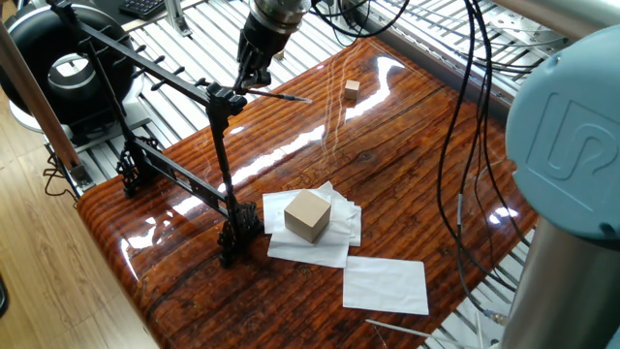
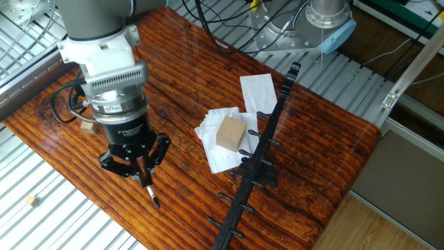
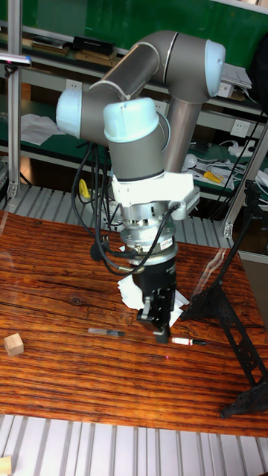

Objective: Place the brush on the pen rack

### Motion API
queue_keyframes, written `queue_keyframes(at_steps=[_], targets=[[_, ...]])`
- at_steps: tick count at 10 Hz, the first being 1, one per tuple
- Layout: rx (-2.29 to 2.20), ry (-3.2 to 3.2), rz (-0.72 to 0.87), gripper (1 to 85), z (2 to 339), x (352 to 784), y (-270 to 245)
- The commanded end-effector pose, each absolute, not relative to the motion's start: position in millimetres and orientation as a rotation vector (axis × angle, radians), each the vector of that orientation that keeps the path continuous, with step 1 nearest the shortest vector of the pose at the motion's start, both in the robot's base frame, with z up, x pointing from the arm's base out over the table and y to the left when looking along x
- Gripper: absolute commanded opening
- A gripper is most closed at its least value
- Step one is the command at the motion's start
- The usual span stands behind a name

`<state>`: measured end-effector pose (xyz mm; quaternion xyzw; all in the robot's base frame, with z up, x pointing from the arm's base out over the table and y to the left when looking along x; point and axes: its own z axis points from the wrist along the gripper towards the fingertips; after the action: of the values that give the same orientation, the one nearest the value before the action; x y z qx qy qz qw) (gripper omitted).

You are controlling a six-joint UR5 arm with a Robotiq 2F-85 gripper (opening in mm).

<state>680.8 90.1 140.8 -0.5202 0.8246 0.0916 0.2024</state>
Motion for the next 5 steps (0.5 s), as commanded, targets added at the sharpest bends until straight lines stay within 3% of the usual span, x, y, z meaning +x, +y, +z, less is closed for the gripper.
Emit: queue_keyframes(at_steps=[1,5], targets=[[-1.365,2.320,0.368,1.3,155.8,673.5,108.2],[-1.391,2.364,0.302,1.3,155.0,670.1,98.7]])
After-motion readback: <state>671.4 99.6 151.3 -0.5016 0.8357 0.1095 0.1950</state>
